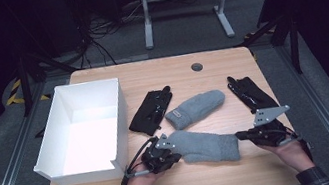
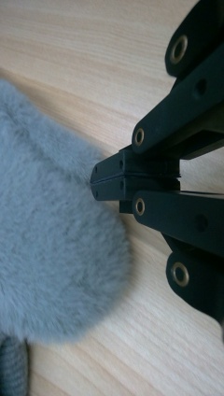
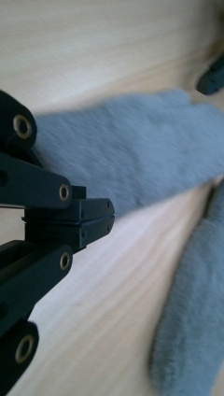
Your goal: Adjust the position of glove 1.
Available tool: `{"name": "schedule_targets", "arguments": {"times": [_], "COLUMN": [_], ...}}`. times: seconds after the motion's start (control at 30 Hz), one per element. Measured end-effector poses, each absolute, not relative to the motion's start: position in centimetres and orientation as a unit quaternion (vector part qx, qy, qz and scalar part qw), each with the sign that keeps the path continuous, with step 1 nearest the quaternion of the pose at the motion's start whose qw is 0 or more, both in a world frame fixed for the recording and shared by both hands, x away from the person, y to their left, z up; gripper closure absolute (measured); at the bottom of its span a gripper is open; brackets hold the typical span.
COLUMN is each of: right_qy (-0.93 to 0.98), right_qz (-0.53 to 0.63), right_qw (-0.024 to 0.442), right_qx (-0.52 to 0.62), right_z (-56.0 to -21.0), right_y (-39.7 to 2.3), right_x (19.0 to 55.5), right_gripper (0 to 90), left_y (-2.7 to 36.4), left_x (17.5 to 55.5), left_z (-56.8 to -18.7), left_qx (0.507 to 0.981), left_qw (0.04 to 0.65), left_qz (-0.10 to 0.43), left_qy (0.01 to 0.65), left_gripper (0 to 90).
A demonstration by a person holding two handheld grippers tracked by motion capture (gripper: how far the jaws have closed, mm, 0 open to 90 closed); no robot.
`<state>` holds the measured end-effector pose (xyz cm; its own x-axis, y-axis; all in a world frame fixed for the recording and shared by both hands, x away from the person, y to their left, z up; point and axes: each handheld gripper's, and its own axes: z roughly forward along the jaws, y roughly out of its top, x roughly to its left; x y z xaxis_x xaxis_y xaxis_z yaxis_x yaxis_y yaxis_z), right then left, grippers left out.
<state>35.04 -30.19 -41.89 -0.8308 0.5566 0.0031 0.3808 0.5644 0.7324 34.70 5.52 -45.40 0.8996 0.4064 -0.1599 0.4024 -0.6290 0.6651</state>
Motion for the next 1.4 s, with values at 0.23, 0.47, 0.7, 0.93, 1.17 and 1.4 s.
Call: {"name": "schedule_targets", "arguments": {"times": [0.23,0.47,0.7,0.93,1.17,1.4], "right_qy": [0.886,0.904,0.911,0.917,0.922,0.925], "right_qz": [0.375,0.350,0.342,0.338,0.331,0.328], "right_qw": [0.098,0.078,0.053,0.028,0.017,0.006], "right_qx": [0.255,0.234,0.224,0.212,0.199,0.189], "right_z": [-42.7,-43.9,-44.2,-44.3,-44.4,-44.4], "right_y": [-27.0,-24.3,-24.5,-25.0,-25.5,-25.6], "right_x": [38.5,39.9,39.2,37.4,36.1,35.1], "right_gripper": [90.0,90.0,90.0,90.0,90.0,90.0], "left_y": [4.6,3.8,3.5,2.9,1.9,1.1], "left_x": [34.4,34.2,34.3,34.2,34.4,35.1], "left_z": [-45.7,-45.8,-46.0,-46.0,-46.0,-45.8], "left_qx": [0.906,0.909,0.909,0.908,0.909,0.907], "left_qw": [0.365,0.362,0.358,0.361,0.363,0.366], "left_qz": [-0.005,-0.004,-0.003,-0.003,-0.003,-0.001], "left_qy": [0.214,0.209,0.211,0.211,0.206,0.207], "left_gripper": [90.0,90.0,90.0,90.0,90.0,90.0]}}
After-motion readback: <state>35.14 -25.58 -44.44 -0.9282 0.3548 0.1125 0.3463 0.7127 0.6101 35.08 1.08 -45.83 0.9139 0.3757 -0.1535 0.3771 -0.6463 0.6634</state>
